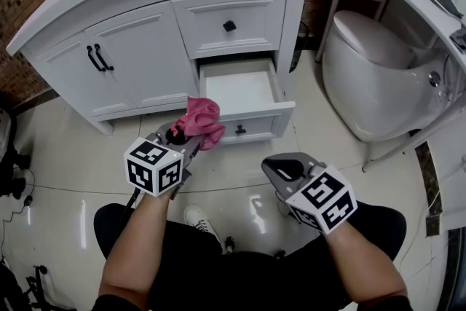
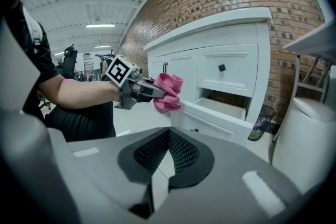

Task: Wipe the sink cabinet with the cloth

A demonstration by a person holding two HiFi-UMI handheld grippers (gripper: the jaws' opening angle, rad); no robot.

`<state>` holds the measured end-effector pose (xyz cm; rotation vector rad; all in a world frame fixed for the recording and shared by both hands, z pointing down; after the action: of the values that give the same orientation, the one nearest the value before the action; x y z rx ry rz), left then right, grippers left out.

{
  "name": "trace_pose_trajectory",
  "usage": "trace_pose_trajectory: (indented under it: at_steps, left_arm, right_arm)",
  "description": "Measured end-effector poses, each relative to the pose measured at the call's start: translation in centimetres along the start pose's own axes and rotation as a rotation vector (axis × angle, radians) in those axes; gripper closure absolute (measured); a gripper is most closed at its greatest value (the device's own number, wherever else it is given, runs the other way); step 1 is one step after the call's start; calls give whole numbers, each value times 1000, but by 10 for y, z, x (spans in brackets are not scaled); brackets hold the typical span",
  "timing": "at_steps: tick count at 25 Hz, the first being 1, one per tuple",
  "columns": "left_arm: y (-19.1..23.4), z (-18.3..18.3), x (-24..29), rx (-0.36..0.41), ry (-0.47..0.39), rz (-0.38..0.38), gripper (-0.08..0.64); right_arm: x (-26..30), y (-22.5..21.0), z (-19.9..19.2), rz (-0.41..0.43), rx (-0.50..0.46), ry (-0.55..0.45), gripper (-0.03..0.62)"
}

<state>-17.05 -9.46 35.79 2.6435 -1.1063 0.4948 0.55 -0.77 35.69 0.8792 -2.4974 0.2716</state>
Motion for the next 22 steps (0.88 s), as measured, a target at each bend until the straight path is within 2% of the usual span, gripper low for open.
trace_pose_trajectory:
  at_steps: [2, 5, 10, 16, 22]
  left_arm:
    - [-21, -3, 20, 31, -4, -44, 474]
    - [-55, -11, 54, 84, 4, -100, 474]
    - [-99, -22, 119, 77, 15, -214, 474]
    - [-111, -14, 167, 44, -68, -242, 474]
    - [-114, -19, 175, 102, -88, -230, 474]
  right_arm:
    - [1, -4, -6, 13, 34, -1, 586]
    - [2, 7, -17, 62, 28, 5, 586]
    - [6, 14, -32, 100, 40, 36, 586]
    - [-7, 17, -37, 115, 42, 36, 586]
    - [-10, 10, -49, 109, 58, 52, 586]
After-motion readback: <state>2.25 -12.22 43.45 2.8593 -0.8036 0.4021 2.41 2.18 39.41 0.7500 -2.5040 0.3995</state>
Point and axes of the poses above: the fingertips, and each gripper's own axes: x forward along the fingers, y to its left, z out of its top, the point moved 4 cm from there along -x, backward along the fingers, and after that the axes turned 3 degrees about -z, right-handed, at the moved point
